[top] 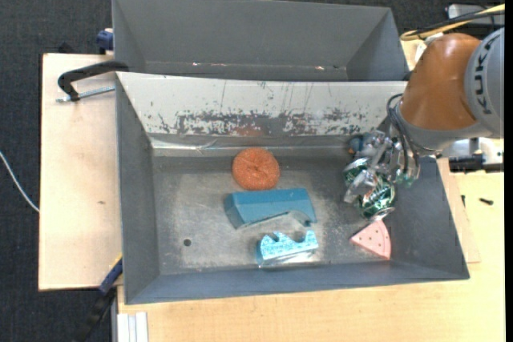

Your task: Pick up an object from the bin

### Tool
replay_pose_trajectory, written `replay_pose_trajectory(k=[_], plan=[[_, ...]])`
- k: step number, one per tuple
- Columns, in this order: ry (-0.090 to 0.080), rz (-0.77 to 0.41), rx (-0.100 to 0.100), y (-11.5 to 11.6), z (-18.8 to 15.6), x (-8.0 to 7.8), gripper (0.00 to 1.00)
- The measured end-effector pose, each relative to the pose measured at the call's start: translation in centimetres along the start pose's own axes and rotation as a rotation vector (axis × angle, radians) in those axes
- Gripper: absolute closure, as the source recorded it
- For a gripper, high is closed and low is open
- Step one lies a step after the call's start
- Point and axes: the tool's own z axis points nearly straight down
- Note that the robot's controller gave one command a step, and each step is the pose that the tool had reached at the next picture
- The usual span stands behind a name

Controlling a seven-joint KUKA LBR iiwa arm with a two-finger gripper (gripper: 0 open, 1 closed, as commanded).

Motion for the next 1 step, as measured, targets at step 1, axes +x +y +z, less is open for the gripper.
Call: replay_pose_trajectory(k=[1], plan=[[-0.010, -0.001, -0.002, 0.06, -1.71, -0.28, 1.00]])
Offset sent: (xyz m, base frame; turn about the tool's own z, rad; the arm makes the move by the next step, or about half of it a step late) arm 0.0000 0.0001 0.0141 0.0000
